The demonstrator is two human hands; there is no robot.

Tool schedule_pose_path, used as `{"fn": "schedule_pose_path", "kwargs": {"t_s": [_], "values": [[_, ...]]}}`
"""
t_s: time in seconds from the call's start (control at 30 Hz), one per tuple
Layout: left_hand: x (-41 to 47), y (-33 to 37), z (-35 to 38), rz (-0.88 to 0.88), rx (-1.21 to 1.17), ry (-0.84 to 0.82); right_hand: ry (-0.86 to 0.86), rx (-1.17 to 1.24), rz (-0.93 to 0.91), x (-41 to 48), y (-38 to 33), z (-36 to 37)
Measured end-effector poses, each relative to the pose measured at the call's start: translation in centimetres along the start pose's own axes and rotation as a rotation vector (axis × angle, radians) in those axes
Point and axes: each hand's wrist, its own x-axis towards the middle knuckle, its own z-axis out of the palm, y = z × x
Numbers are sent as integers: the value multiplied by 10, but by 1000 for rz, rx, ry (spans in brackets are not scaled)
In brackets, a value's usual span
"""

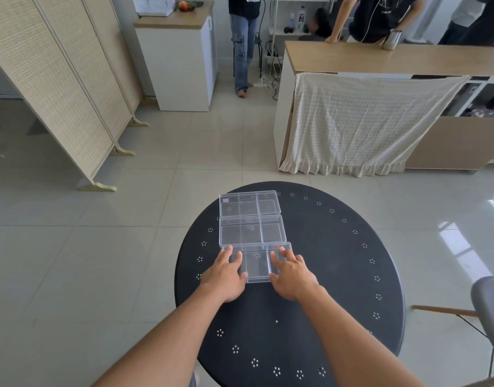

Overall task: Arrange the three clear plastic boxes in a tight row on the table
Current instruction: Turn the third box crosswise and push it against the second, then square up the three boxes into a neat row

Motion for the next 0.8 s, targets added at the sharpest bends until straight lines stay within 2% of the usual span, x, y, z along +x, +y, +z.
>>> {"fn": "schedule_pose_path", "kwargs": {"t_s": [0.23, 0.3, 0.37, 0.43, 0.5, 0.63, 0.8], "values": [[12, -7, -4, 10, -62, 27, -2, 33, -11, 8, 2, -7], [18, -11, -11, 31, -161, 76, -14, 88, -28, 10, 5, -15], [26, -21, -17, 55, -336, 264, 33, 192, -41, 14, 9, -24], [37, -33, -21, 29, -549, 489, 186, 355, -16, 21, 16, -32], [48, -42, -25, -52, -815, 569, 343, 561, 60, 33, 23, -38], [71, -54, -21, -136, -1180, 443, 343, 930, 121, 57, 34, -41], [103, -63, -1, -71, -1344, 317, 242, 1104, 68, 95, 36, -26]]}}
